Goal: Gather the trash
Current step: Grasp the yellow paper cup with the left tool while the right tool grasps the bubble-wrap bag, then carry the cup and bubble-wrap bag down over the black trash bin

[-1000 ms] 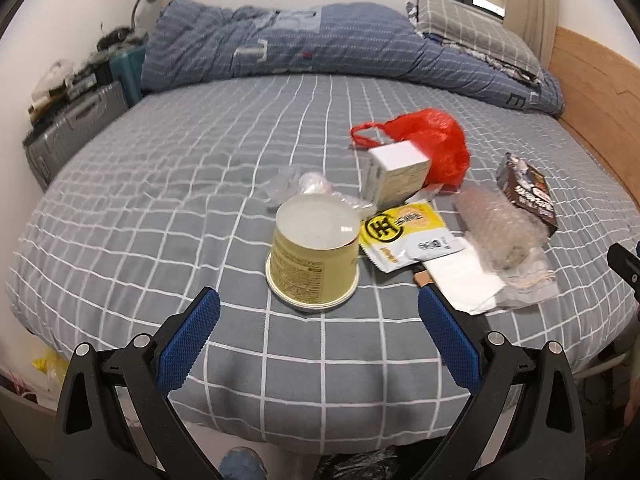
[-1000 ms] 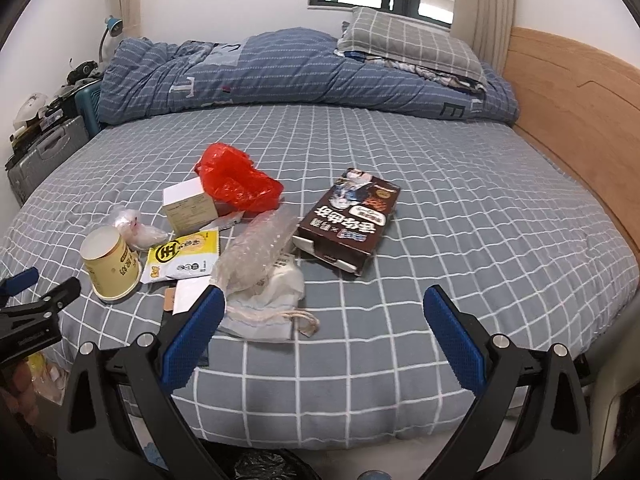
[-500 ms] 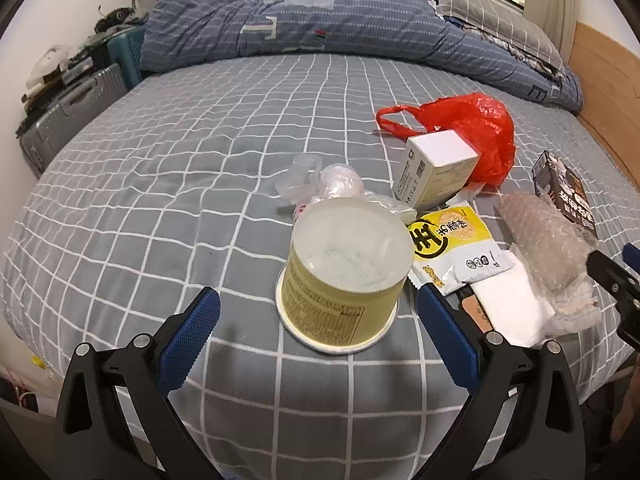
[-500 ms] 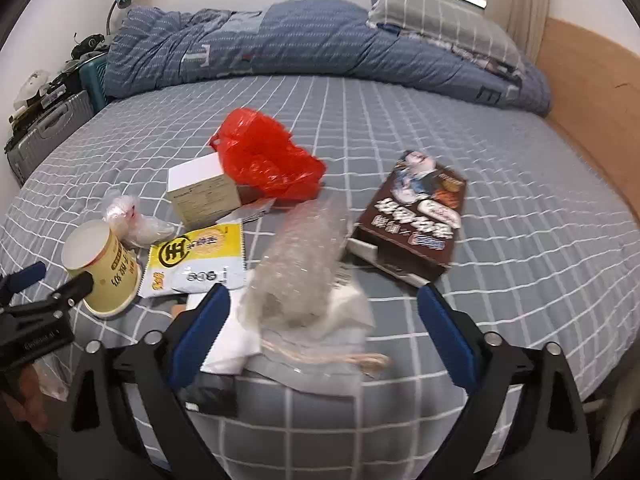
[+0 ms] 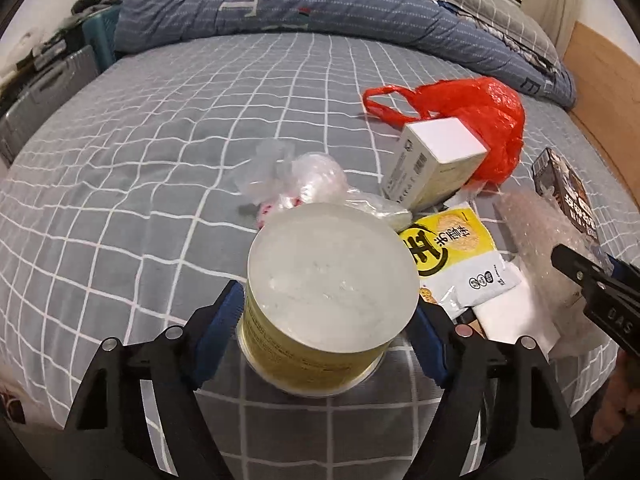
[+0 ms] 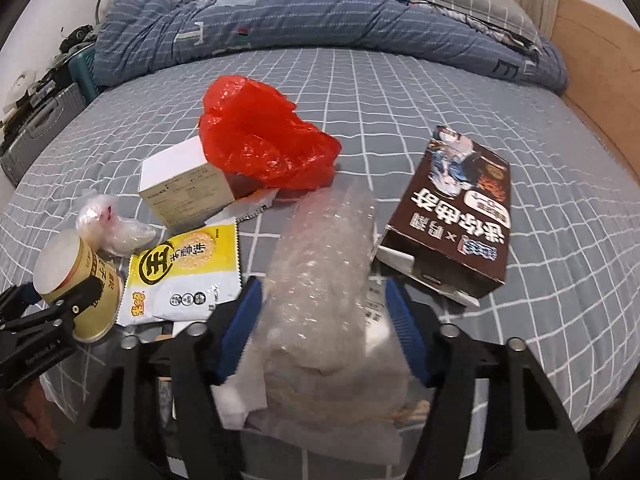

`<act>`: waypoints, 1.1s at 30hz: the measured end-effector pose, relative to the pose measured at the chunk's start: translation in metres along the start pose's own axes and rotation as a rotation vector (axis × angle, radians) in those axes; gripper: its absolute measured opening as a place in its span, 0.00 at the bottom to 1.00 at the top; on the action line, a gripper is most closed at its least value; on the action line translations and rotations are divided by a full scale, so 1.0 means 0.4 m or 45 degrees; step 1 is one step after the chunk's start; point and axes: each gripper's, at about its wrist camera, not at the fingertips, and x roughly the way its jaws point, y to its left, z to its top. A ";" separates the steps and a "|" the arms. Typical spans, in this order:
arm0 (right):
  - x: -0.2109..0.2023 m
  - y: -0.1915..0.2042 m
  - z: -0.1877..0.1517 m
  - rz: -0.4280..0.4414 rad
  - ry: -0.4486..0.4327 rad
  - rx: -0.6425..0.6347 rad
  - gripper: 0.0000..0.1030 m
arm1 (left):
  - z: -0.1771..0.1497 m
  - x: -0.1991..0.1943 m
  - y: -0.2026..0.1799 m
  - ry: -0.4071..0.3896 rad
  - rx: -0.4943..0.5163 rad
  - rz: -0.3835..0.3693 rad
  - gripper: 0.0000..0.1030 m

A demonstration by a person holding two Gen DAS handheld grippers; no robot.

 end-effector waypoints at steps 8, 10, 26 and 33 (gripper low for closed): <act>-0.020 -0.005 0.001 0.035 -0.019 -0.008 0.26 | 0.000 -0.021 -0.002 -0.014 -0.003 0.006 0.73; -0.030 -0.008 0.003 0.037 -0.028 -0.003 0.25 | 0.004 -0.038 -0.006 -0.034 0.005 0.000 0.73; -0.164 -0.022 -0.006 0.095 -0.152 0.062 0.25 | -0.001 -0.139 0.001 -0.082 -0.011 0.031 0.73; -0.219 0.005 -0.045 0.078 -0.180 0.008 0.25 | -0.027 -0.201 -0.008 -0.121 0.001 0.018 0.73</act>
